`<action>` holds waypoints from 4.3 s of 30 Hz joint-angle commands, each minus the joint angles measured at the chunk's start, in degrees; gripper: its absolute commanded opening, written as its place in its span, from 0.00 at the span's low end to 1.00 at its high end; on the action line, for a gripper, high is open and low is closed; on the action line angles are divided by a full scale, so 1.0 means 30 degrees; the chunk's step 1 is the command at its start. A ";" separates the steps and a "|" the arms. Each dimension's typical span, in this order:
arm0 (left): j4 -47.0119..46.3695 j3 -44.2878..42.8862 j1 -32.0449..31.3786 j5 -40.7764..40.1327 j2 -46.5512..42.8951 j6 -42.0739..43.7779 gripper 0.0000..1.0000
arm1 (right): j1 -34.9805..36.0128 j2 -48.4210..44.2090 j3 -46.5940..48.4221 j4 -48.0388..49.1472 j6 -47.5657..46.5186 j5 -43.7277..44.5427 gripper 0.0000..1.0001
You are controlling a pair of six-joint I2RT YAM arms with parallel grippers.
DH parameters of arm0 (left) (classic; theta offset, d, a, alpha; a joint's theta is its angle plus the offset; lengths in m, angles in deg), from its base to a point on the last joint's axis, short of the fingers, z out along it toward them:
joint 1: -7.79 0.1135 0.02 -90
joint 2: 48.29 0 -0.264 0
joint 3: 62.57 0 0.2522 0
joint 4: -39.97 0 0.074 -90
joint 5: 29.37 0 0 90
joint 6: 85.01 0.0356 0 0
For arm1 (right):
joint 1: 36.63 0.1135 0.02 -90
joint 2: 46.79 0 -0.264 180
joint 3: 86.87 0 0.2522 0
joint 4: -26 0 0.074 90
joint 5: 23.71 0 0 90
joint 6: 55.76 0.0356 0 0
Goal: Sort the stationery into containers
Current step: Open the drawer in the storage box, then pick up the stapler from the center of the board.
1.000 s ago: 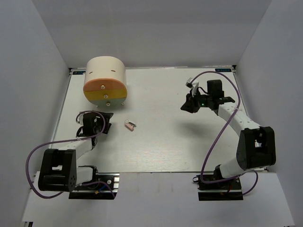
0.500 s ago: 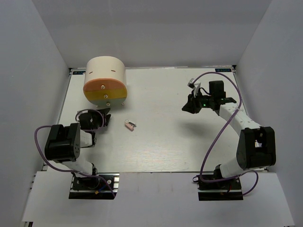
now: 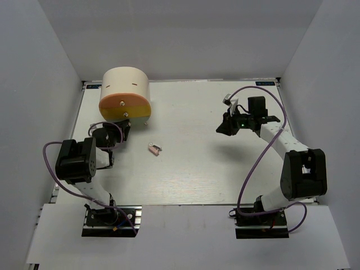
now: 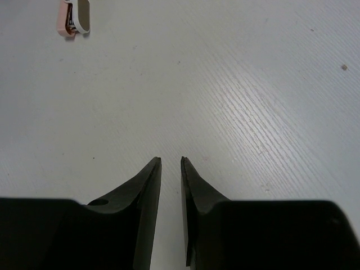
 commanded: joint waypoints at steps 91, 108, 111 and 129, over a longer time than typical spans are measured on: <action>2.5908 0.1617 -0.0125 0.0427 -2.1069 1.2749 0.82 | 1.3831 1.0540 1.1640 -0.0254 0.3207 0.9624 0.89; 2.8080 0.0885 -0.0125 0.0981 -2.2572 1.3219 0.82 | 1.5473 1.3353 1.2784 0.1121 0.4176 1.2727 0.87; 2.8080 0.0709 -0.0125 0.0981 -2.2572 1.3219 0.82 | 1.5707 1.3471 1.2580 0.1385 0.3912 1.3286 0.73; 2.7113 0.1821 -0.0125 0.1333 -2.2572 1.3219 0.82 | 1.5649 0.7231 1.1199 0.2787 0.1250 1.1410 0.27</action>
